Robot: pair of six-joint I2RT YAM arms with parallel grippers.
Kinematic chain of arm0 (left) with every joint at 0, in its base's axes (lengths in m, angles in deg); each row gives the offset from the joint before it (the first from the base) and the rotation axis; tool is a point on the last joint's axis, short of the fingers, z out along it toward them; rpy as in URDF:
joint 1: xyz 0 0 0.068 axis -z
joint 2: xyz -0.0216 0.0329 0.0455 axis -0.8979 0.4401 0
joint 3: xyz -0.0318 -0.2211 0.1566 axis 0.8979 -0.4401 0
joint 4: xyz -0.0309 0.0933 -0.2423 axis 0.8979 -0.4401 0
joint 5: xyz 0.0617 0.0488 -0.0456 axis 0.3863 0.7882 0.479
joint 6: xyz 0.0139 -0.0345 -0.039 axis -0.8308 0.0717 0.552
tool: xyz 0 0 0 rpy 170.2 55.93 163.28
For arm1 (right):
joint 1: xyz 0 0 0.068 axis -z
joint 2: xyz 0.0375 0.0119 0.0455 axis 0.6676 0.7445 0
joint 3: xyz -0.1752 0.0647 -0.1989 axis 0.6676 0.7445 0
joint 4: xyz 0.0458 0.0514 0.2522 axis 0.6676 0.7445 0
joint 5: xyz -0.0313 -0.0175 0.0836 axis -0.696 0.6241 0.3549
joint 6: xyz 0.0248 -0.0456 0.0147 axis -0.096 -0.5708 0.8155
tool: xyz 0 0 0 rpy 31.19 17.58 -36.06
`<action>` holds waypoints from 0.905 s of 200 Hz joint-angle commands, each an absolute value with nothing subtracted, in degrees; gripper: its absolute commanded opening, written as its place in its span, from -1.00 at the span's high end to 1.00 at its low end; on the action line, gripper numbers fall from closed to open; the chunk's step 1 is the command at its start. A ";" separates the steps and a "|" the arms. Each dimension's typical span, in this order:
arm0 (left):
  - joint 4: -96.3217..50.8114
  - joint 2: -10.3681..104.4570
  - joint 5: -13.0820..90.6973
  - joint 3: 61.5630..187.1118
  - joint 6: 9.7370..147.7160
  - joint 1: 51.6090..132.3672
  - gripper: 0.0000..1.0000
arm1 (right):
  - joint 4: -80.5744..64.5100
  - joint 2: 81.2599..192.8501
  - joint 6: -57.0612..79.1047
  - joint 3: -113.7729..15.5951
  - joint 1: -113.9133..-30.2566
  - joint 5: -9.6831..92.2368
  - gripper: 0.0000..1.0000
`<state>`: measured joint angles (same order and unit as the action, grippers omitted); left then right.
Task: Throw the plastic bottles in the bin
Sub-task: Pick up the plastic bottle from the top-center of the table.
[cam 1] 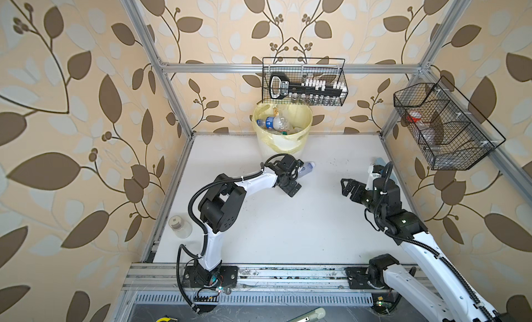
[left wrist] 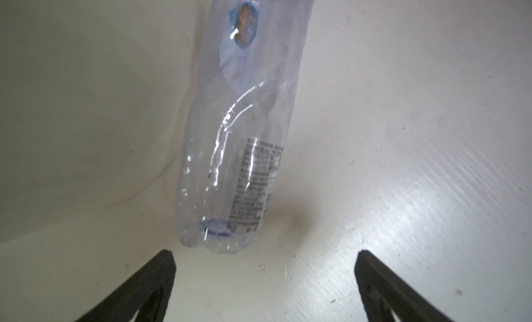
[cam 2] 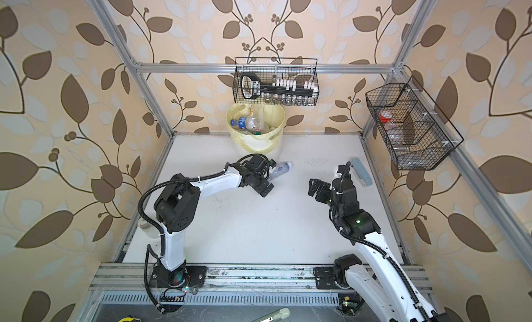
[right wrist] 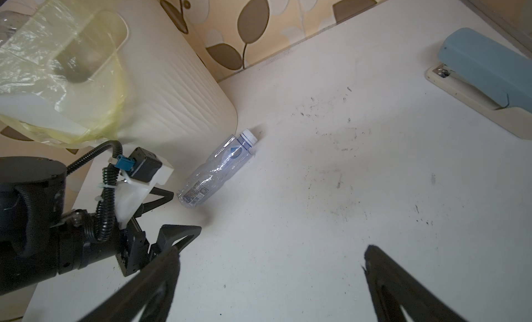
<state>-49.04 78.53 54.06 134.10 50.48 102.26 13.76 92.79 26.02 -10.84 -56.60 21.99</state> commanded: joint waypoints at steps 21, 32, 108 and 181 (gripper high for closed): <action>-47.93 80.78 56.73 139.12 48.02 102.65 -0.98 | 11.58 93.54 26.31 -10.21 -56.16 21.01 -1.00; -48.47 81.52 56.66 140.14 47.97 102.65 -0.98 | 11.29 93.86 26.20 -10.13 -56.18 21.10 -1.00; -50.31 84.49 54.06 143.03 47.88 103.27 -0.92 | 9.71 95.66 26.36 -9.70 -55.68 21.80 -1.00; -50.24 85.06 52.79 143.00 48.08 104.08 -0.52 | 8.48 96.52 26.60 -9.14 -55.33 22.59 -1.00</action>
